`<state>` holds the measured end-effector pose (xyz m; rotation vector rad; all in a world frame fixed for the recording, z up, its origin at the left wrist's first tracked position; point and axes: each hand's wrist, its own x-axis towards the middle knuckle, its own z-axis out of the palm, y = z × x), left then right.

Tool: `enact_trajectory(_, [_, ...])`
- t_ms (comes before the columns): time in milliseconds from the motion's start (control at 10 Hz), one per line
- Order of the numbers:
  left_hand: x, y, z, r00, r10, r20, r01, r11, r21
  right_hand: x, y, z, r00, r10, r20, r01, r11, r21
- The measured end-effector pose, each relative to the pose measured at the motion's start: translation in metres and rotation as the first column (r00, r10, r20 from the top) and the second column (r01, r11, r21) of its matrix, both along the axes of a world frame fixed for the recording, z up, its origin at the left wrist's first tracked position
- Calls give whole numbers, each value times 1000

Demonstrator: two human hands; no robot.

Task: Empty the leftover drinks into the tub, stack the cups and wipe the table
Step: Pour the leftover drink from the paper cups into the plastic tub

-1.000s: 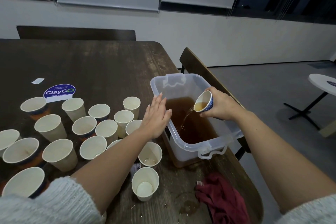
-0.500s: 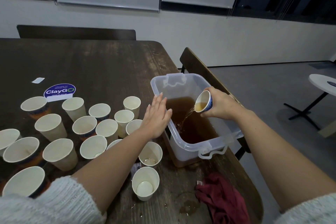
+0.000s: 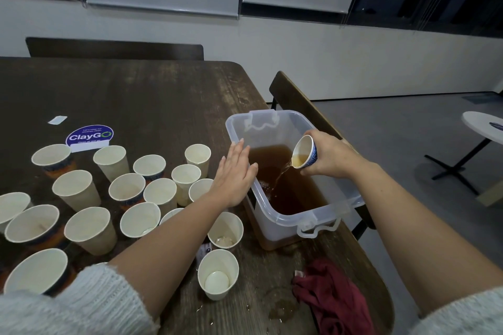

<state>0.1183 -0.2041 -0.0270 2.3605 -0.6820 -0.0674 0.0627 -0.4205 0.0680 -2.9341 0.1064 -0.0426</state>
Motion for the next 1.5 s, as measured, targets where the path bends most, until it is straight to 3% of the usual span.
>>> enact_trajectory(1400, [0,0,1,1000,-6,-21,6,1000,15,10,5,-2,997,68,-26,-72,941,-329])
enact_trajectory(1500, [1,1,6,998,-12,-64,16,998,58,9,9,0,1000,10,0,-10,984,-180])
